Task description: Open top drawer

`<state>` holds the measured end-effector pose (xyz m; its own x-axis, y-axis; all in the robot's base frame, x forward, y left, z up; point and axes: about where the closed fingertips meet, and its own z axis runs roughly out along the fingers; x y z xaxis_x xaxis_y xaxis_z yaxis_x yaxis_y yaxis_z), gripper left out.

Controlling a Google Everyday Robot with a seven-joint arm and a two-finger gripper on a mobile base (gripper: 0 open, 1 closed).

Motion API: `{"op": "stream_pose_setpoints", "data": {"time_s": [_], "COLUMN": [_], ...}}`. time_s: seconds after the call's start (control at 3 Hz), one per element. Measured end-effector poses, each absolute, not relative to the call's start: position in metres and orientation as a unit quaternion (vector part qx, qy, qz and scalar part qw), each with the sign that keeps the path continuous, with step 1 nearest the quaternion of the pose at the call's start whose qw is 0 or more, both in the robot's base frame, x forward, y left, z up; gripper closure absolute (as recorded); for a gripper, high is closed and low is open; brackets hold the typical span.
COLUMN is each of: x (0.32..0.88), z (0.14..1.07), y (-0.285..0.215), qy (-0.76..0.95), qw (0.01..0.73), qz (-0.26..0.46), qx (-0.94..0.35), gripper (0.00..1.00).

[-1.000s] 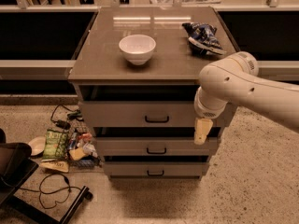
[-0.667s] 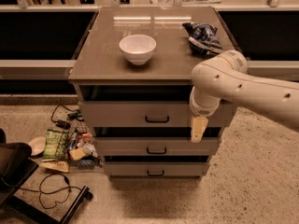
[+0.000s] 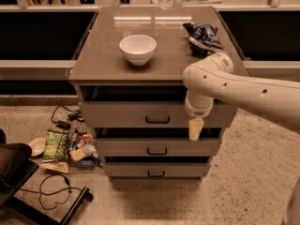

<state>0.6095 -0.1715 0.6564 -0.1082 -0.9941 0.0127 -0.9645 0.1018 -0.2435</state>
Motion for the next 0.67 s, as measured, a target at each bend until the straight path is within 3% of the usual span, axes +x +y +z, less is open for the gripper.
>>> {"op": "stream_pose_setpoints", "data": {"time_s": [0.67], "x": [0.5934], "z": [0.6374], "y": [-0.1757], "qy": [0.747], "qw": [0.053], "qz": [-0.082], "qx": [-0.658], "gripper": [0.66]}}
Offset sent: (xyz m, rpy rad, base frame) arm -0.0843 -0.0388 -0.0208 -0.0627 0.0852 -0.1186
